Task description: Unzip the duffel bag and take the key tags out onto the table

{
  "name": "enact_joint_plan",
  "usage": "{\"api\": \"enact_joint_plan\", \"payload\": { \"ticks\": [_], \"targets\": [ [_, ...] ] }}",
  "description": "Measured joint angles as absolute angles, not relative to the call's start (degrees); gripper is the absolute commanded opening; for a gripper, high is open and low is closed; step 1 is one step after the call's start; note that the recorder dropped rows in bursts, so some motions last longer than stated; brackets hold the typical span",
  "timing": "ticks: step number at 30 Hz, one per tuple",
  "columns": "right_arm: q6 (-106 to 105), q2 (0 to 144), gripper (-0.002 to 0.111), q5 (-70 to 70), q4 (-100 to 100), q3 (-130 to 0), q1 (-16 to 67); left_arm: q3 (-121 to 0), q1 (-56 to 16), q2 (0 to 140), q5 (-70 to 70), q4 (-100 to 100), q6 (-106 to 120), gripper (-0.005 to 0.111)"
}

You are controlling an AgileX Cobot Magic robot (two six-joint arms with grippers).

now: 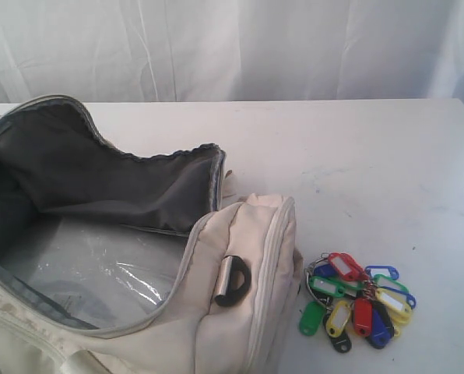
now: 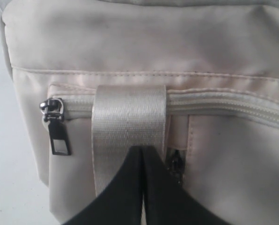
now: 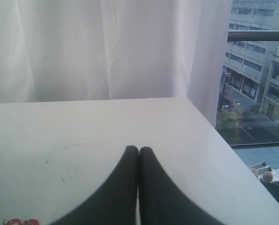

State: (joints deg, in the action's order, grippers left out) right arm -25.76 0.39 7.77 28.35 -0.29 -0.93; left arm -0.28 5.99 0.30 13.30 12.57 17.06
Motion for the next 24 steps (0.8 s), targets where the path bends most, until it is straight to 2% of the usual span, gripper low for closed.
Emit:
{"api": "enact_joint_plan", "payload": {
  "ticks": [14, 24],
  "targets": [
    [-26.3, 0.4, 0.0, 11.8, 28.2, -0.3, -0.9, -0.3, 6.0, 0.3, 13.3, 12.6, 17.1, 0.001],
    [-1.3, 0.4, 0.0, 12.8, 0.7, -0.3, -0.9, -0.3, 6.0, 0.3, 13.3, 12.6, 17.1, 0.001]
  ]
}}
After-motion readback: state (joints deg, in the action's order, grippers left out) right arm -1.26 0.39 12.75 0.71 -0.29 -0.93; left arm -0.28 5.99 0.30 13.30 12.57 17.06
